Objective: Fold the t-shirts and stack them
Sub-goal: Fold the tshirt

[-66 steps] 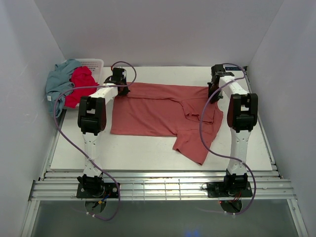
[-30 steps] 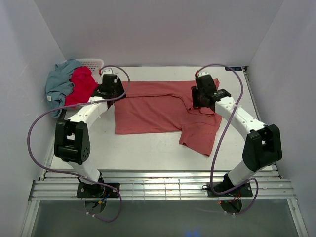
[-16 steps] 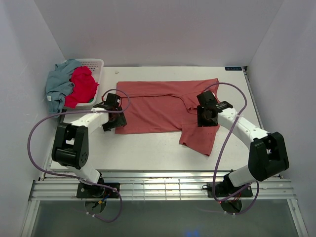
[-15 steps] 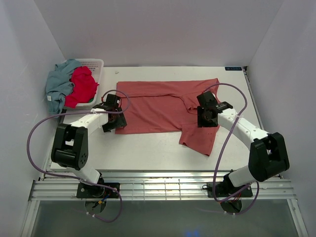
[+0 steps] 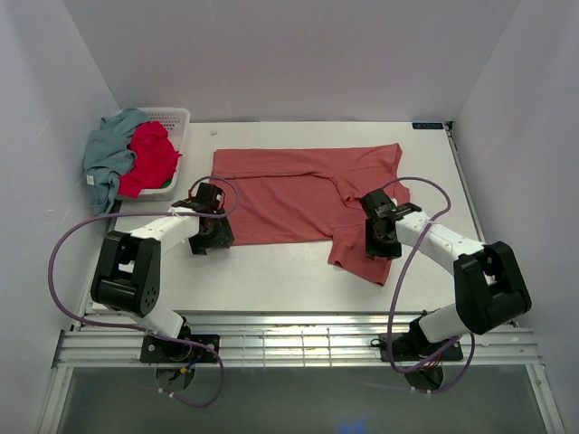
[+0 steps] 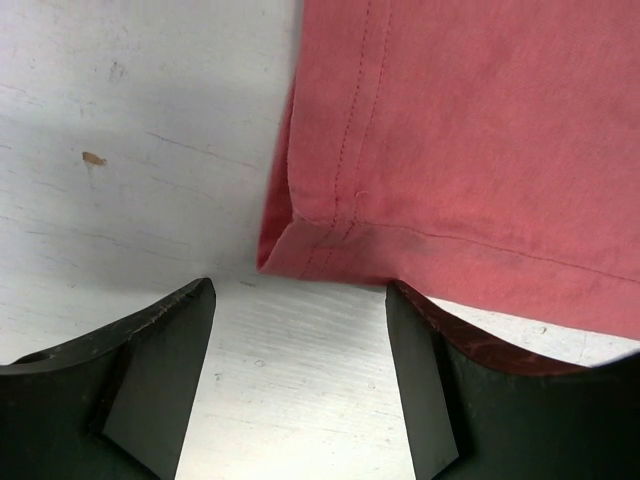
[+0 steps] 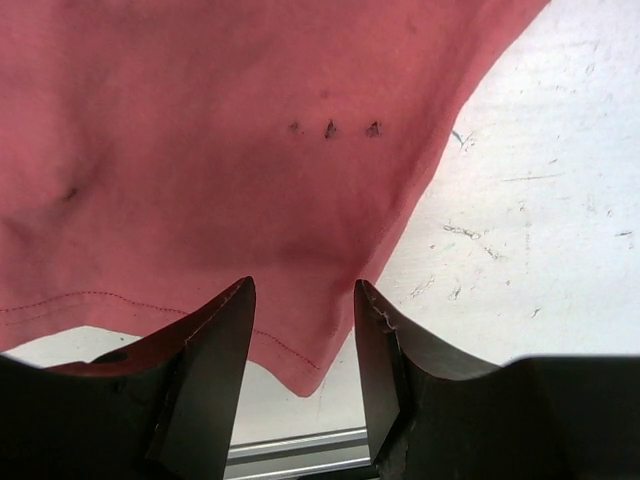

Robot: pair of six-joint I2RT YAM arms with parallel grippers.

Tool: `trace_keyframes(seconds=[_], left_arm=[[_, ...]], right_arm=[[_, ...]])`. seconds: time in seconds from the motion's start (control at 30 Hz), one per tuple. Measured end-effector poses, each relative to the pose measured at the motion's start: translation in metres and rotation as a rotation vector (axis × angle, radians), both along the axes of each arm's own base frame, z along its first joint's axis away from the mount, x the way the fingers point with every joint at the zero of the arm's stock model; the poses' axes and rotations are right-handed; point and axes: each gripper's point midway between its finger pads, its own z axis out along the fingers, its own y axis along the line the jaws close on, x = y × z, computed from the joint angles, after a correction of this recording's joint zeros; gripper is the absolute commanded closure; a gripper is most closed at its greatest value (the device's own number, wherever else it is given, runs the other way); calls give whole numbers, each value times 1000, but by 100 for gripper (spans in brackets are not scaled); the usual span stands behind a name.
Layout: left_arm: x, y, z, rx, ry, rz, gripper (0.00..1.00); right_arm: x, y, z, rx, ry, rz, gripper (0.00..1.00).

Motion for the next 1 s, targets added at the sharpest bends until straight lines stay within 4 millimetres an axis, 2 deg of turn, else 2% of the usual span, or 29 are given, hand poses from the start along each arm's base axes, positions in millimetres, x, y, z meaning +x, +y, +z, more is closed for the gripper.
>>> trace_keyframes(seconds=[0.47, 0.67, 0.77, 0.87, 0.97, 1.0], left_arm=[[19, -5, 7, -16, -69, -3, 21], [20, -5, 4, -14, -65, -3, 22], [19, -5, 2, -12, -59, -3, 25], [19, -4, 2, -11, -59, -2, 28], [19, -3, 1, -5, -60, 4, 43], [19, -3, 1, -3, -60, 4, 47]], right_arm=[[-38, -5, -10, 42, 49, -51, 50], [-59, -11, -18, 35, 98, -61, 51], [-63, -10, -20, 41, 110, -63, 52], [-66, -11, -23, 44, 120, -64, 57], [-69, -10, -25, 49, 129, -63, 73], [-70, -9, -25, 53, 131, -64, 81]])
